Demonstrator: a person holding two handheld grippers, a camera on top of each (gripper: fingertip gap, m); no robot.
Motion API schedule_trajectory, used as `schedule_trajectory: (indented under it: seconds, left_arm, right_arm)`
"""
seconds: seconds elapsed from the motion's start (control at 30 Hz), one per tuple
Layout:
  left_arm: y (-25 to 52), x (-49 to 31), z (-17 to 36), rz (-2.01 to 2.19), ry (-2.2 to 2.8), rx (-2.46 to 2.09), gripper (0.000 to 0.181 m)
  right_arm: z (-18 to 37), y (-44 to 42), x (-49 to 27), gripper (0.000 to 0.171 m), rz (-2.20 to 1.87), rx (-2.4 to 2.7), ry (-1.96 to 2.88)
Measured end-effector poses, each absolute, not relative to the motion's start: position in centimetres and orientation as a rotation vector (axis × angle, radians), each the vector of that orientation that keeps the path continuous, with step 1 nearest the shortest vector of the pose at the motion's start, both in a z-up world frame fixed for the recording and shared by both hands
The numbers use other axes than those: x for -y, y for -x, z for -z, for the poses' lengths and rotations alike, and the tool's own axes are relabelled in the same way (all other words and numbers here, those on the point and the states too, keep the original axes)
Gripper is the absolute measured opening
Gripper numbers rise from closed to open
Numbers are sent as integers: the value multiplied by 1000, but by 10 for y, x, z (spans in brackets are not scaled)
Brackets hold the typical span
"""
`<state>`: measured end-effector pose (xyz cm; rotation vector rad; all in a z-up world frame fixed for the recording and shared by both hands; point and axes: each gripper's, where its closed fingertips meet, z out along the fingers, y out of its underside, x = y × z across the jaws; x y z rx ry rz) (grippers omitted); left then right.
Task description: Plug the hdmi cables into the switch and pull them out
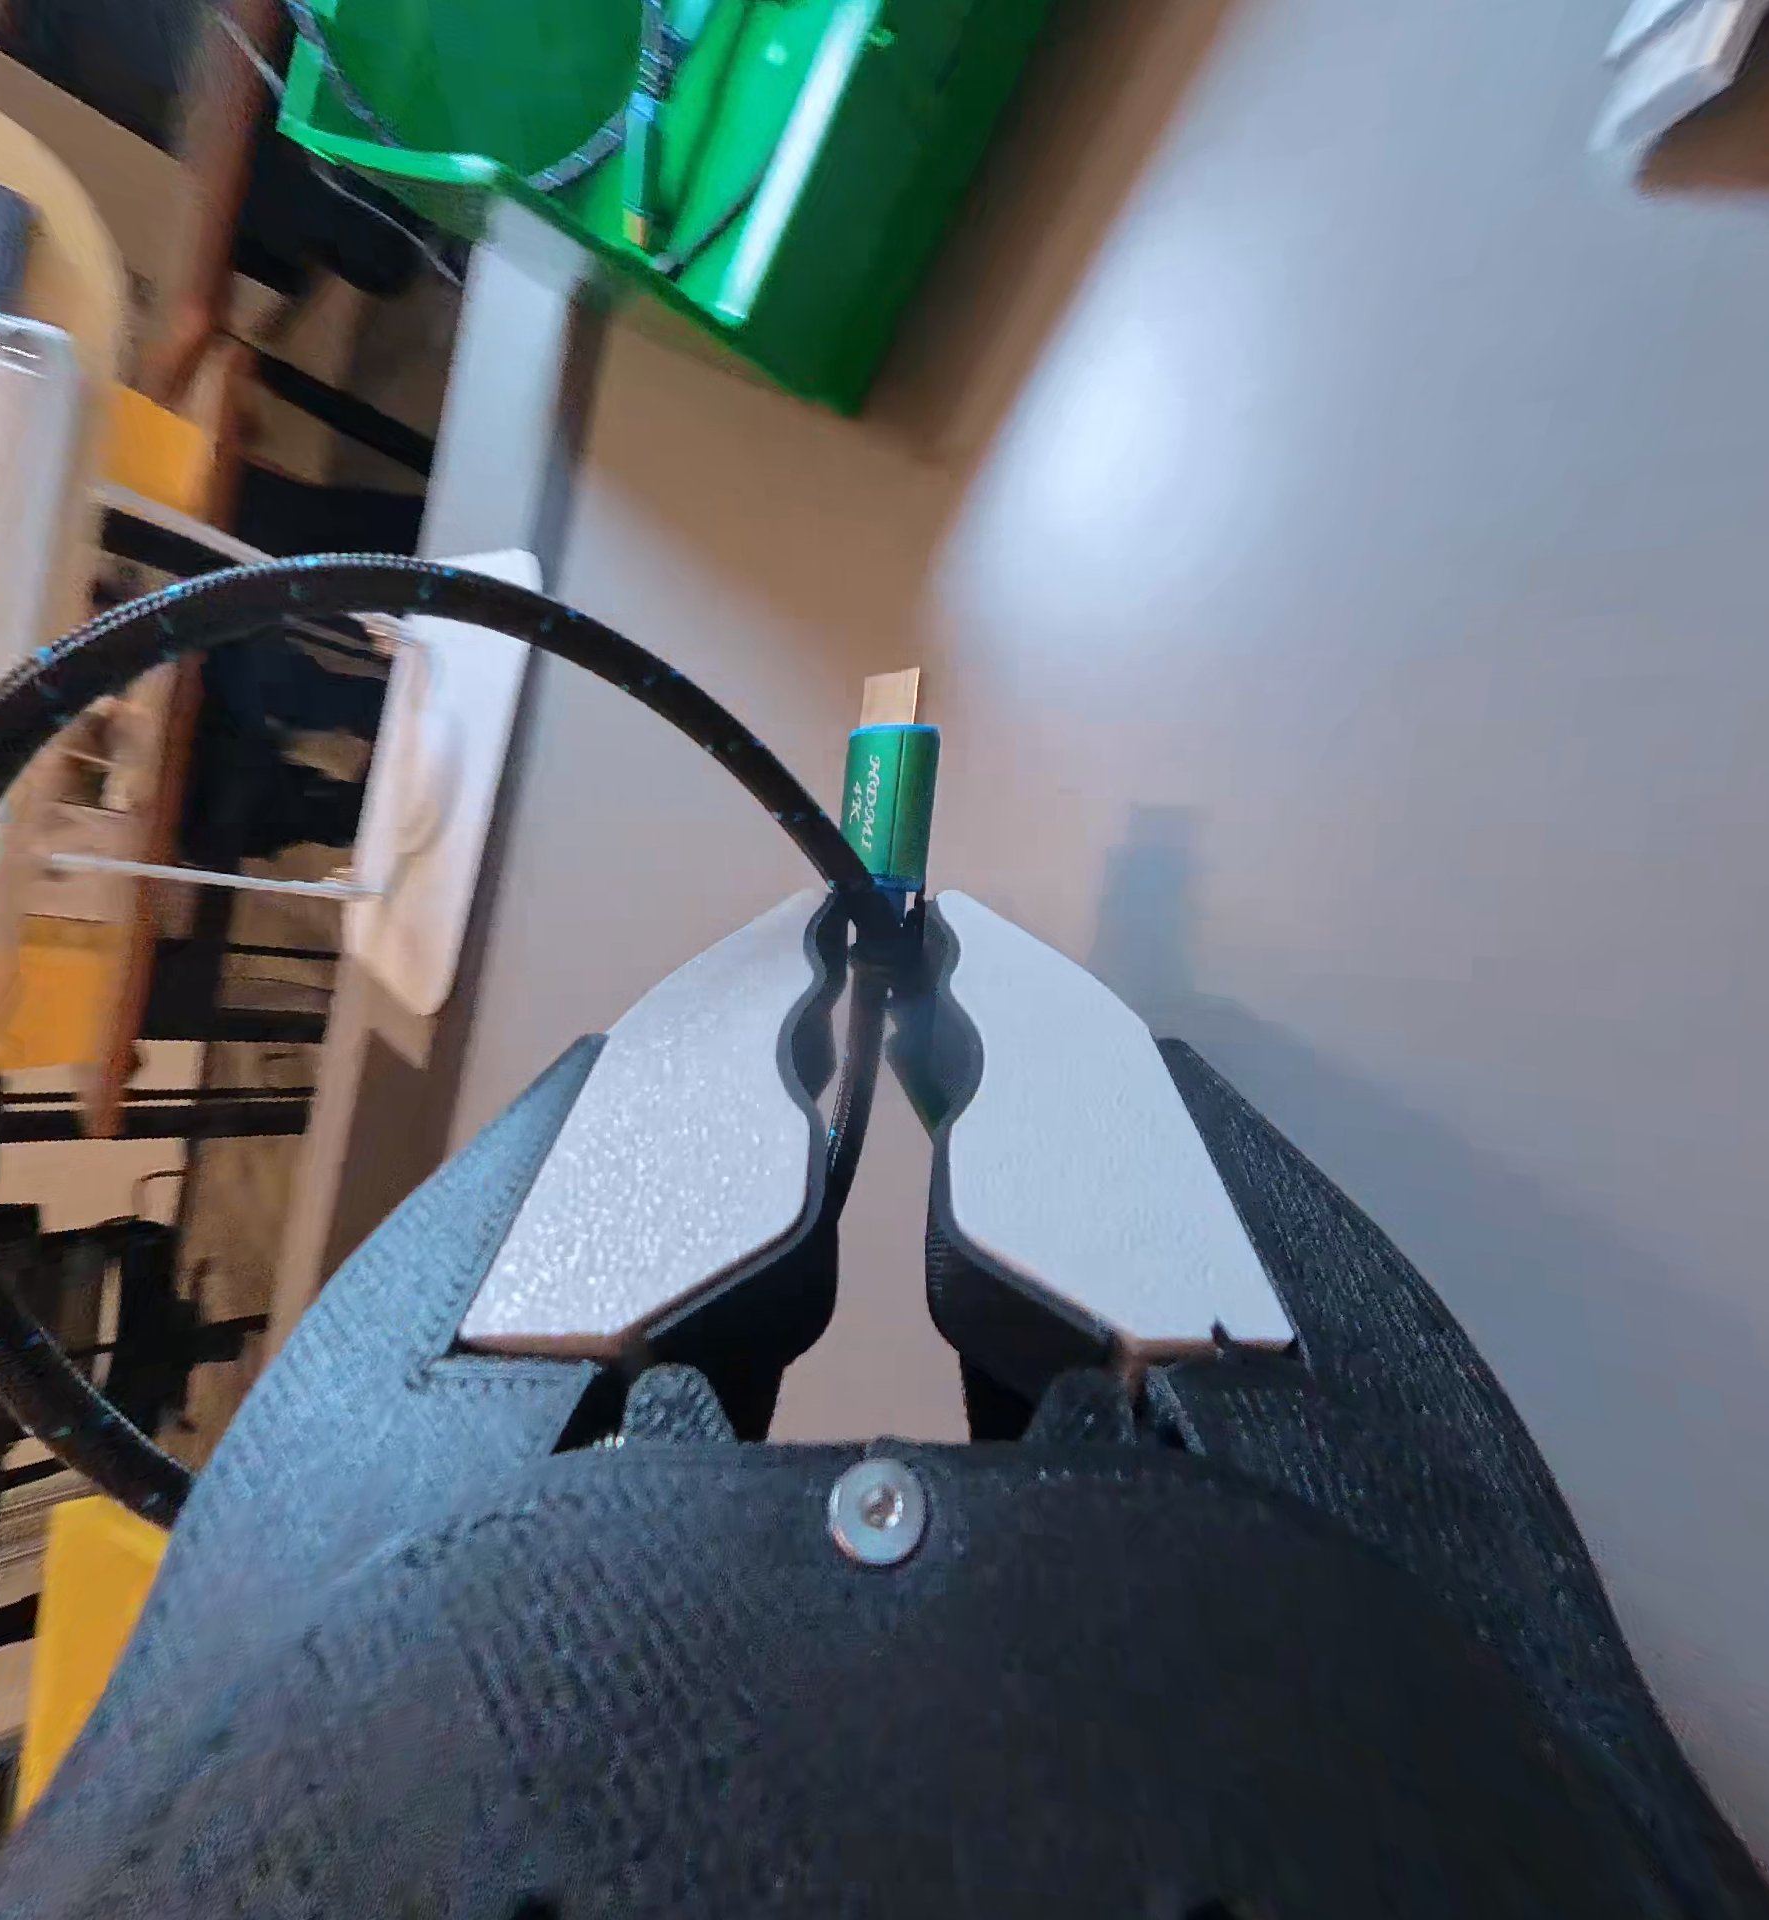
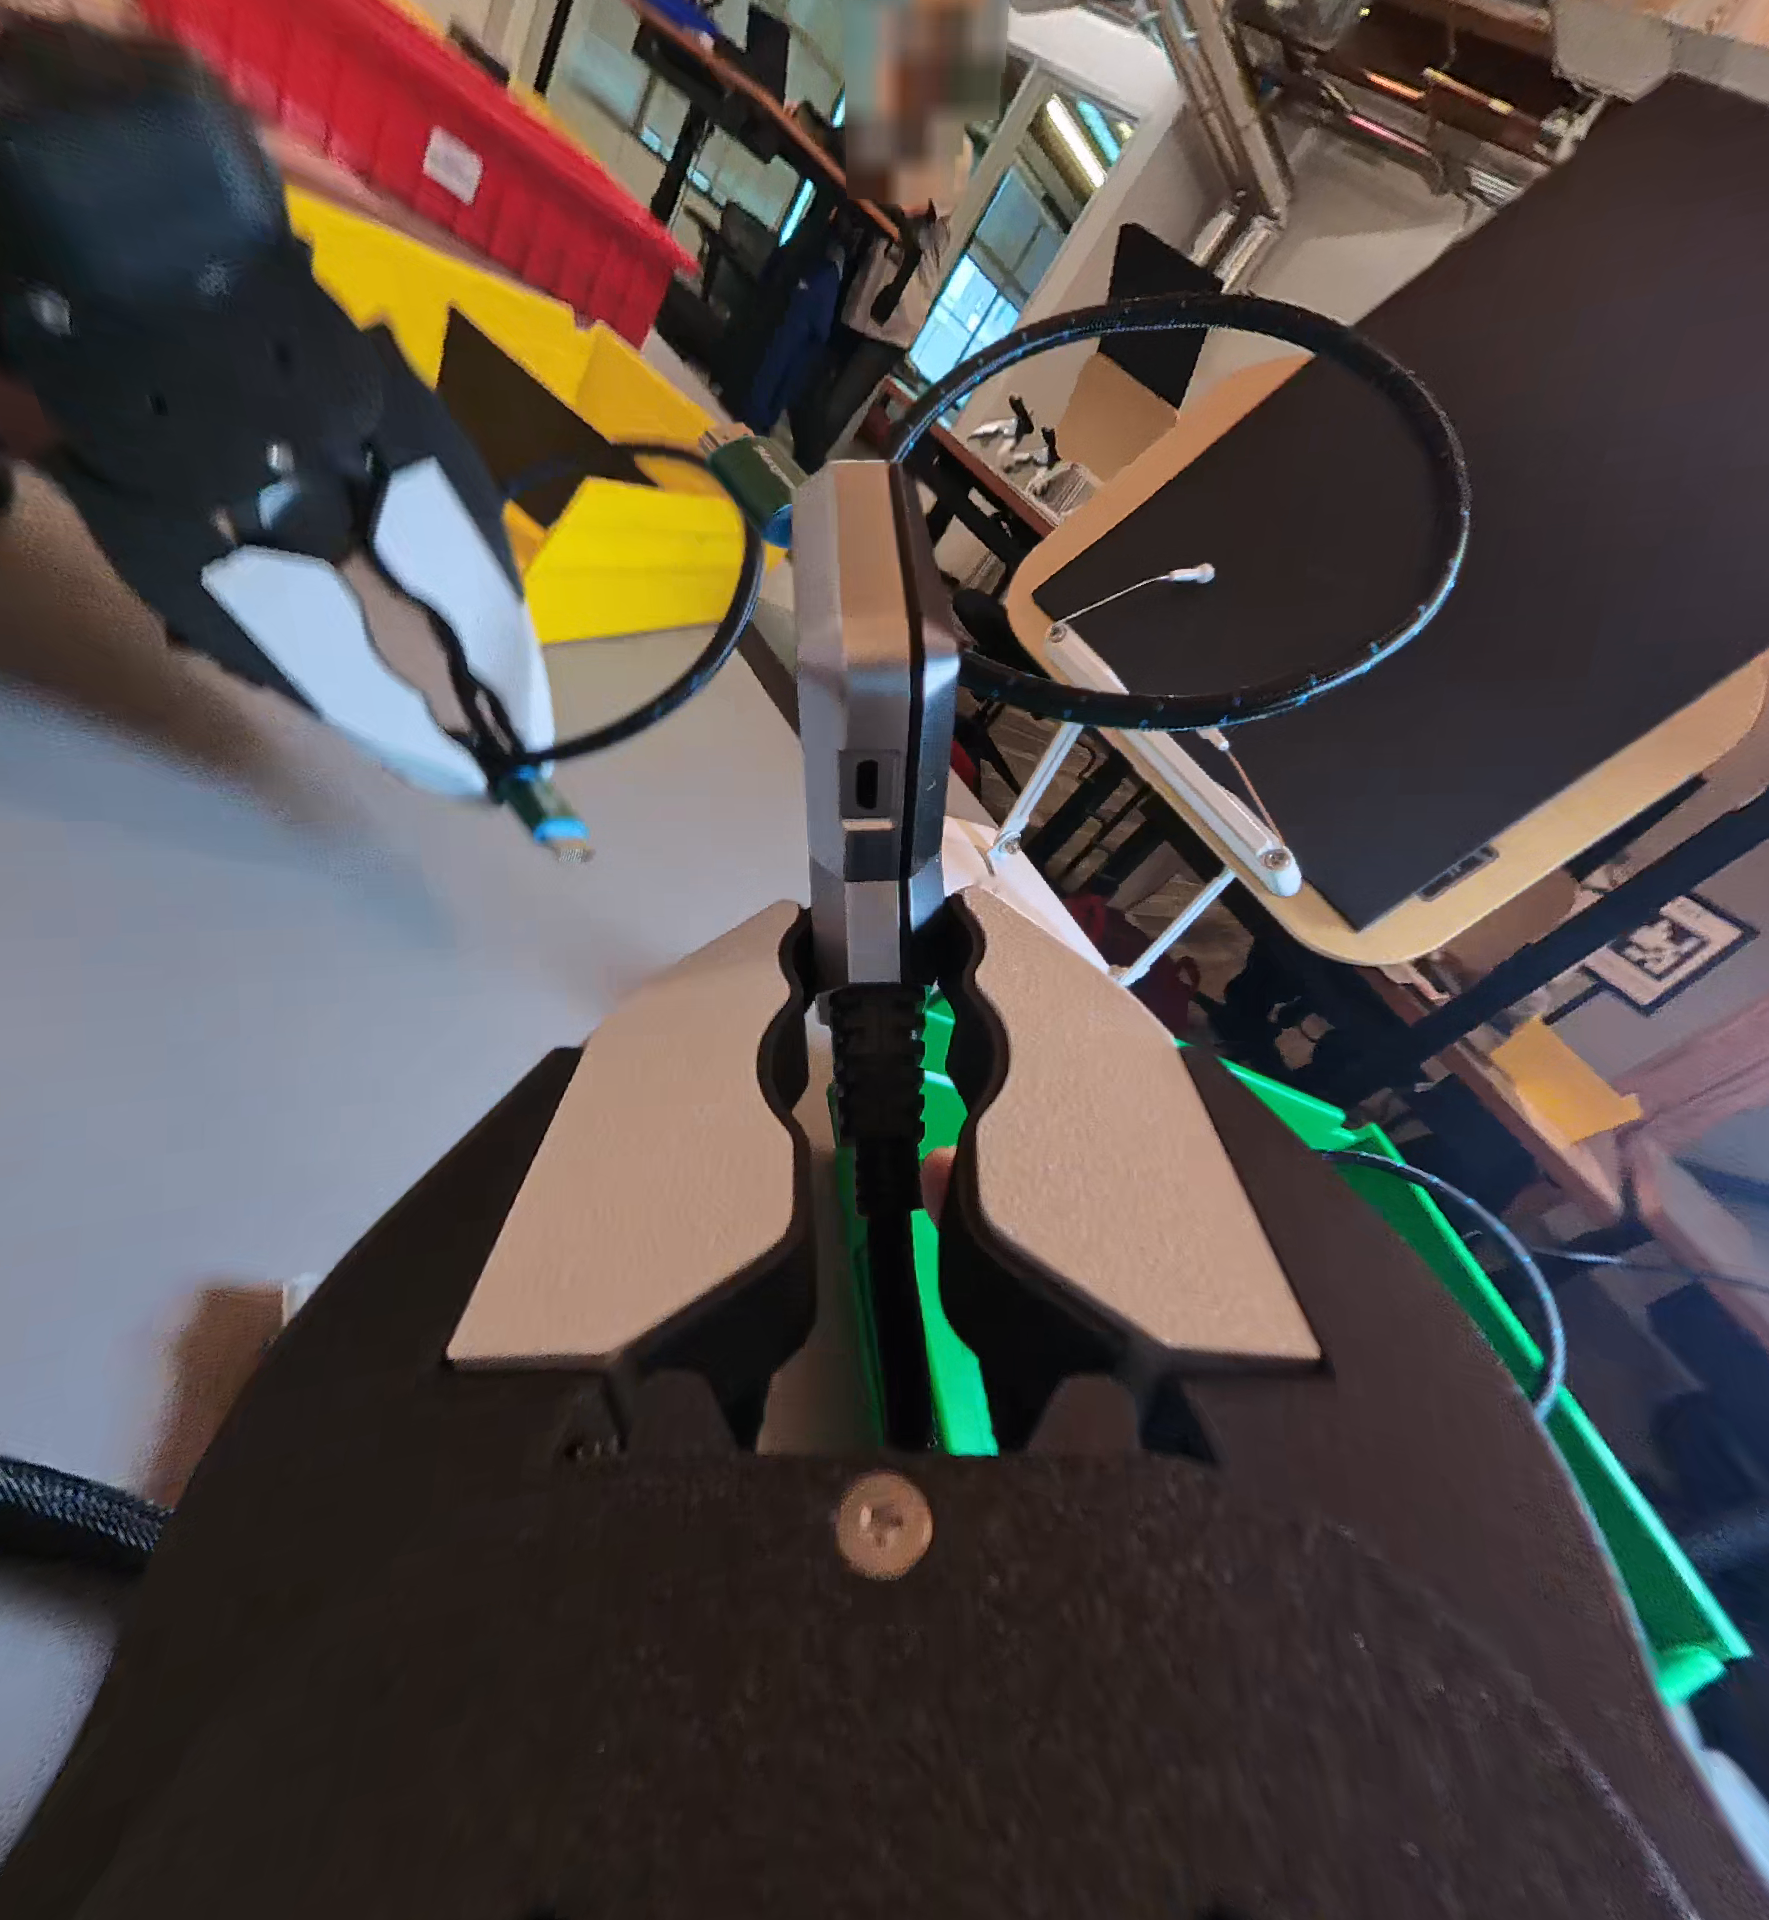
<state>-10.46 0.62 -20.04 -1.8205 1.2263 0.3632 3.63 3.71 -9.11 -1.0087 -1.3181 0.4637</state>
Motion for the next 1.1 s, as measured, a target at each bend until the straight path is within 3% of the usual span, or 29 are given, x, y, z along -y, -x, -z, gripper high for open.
schedule_trajectory:
  seconds: [0.43, 0.6, 1.1]
  left_arm:
    - [182, 27, 114, -455, 1727, -1044, 14]
    - [140, 45, 129, -214, 1682, -1155, 14]
    - [89, 43, 159, -306, 1640, -1298, 14]
  right_arm:
    - [150, 10, -22, 23, 75, 1609, 805]
    - [151, 17, -17, 23, 82, 1594, 751]
    - [155, 25, 4, 23, 174, 1621, 599]
